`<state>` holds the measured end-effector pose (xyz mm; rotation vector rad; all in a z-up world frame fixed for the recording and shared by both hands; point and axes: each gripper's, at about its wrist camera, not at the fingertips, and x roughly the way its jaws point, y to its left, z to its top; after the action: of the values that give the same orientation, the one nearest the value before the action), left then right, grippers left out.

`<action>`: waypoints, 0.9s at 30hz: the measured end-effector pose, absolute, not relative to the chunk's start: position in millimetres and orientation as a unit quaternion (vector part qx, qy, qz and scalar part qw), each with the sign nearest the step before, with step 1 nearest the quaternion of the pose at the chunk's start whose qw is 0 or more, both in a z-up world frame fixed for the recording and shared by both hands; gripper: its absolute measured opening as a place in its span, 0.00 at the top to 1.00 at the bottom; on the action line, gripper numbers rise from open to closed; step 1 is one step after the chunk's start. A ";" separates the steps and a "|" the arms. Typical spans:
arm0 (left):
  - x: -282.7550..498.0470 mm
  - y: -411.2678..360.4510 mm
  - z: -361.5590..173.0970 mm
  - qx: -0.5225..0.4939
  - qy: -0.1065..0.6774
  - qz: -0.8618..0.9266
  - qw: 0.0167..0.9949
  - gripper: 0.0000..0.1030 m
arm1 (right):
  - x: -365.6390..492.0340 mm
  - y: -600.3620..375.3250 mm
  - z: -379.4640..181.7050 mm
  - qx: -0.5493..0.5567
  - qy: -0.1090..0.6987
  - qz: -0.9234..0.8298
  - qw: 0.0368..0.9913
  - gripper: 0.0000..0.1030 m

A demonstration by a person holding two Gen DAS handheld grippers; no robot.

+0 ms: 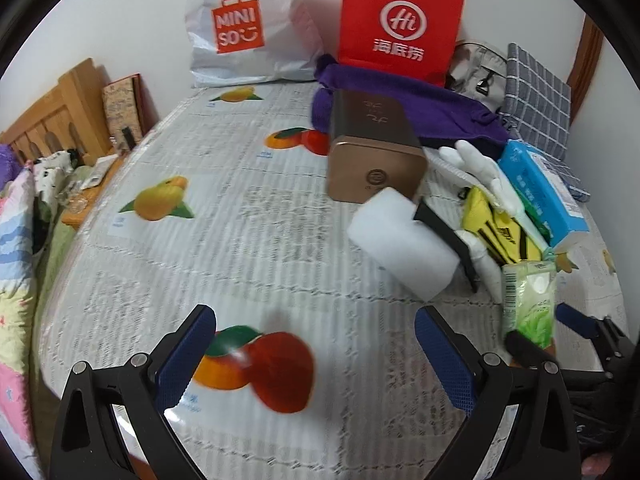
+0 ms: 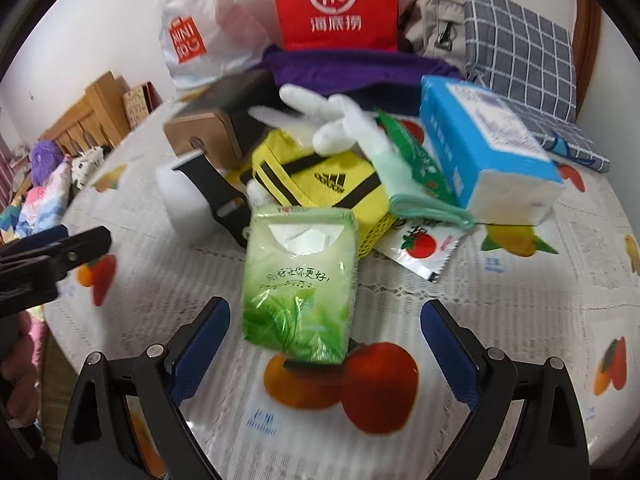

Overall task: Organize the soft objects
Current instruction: 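Grasp the light-green tissue pack with the right gripper while the left gripper grasps the white sponge block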

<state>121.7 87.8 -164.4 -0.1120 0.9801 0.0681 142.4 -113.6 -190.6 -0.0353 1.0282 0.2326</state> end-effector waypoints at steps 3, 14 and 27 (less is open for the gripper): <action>130.6 76.5 -169.8 -0.050 0.474 0.008 0.879 0.03 | 147.8 -108.4 -197.1 -0.027 0.487 0.116 0.865 0.11; 164.4 43.5 -192.4 -0.025 0.484 -0.012 0.875 0.03 | 140.9 -145.5 -183.8 -0.006 0.473 0.132 0.871 0.49; 185.7 25.4 -200.2 -0.030 0.459 -0.006 0.888 0.20 | 134.8 -237.9 -182.5 0.009 0.479 0.037 0.877 0.49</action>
<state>185.7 25.4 -200.2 -0.0628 0.9549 -0.0114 134.8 -237.9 -182.5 0.0184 0.9991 0.0768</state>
